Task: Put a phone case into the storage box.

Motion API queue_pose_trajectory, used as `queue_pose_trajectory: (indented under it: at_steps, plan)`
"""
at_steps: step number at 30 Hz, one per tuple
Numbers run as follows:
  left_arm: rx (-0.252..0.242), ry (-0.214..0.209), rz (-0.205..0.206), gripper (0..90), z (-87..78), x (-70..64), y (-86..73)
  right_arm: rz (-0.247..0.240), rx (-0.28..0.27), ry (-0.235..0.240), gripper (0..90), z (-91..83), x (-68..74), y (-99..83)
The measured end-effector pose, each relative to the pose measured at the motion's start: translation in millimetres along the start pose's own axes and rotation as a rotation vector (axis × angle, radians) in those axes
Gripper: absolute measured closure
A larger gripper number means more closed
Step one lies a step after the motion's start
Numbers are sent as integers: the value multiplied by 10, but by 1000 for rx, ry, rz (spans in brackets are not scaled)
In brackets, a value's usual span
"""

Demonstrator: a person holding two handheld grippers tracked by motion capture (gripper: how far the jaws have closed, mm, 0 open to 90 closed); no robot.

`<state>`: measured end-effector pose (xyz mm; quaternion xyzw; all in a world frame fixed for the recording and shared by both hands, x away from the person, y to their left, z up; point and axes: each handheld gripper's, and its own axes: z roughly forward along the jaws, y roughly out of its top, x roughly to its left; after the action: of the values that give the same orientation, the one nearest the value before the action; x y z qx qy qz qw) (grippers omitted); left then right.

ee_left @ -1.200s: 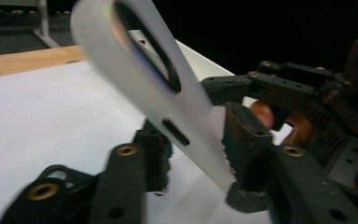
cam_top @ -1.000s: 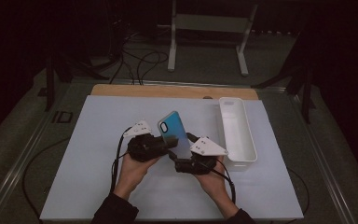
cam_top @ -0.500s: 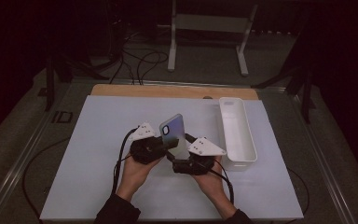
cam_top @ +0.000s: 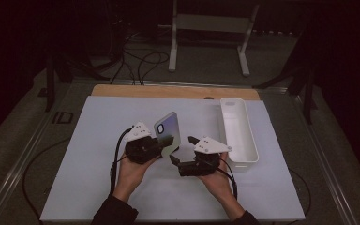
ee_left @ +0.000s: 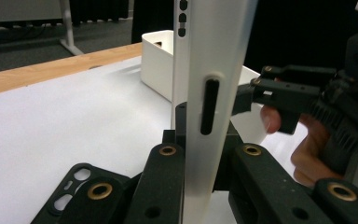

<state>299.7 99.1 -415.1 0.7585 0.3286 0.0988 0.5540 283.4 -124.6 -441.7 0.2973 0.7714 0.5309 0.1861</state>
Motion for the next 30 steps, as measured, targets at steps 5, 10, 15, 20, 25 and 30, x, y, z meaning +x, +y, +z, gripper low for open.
queue_pose_trajectory:
  at_steps: [5,10,15,20,25,30]
  plan:
    - [7,10,0,860,2,11,-23,3,9,-5,82,-39,-37,41]
    - [15,27,10,860,12,10,-44,-8,6,-20,76,-74,-61,160]
    - [17,30,13,860,16,11,-57,1,-4,-16,76,-83,-72,262]
    - [19,34,11,860,22,10,-75,12,-17,-5,77,-78,-81,364]
    - [22,34,10,860,37,-1,-88,22,-19,3,77,-51,-80,447]
    - [26,32,13,860,65,-20,-97,23,-15,2,78,-8,-49,516]
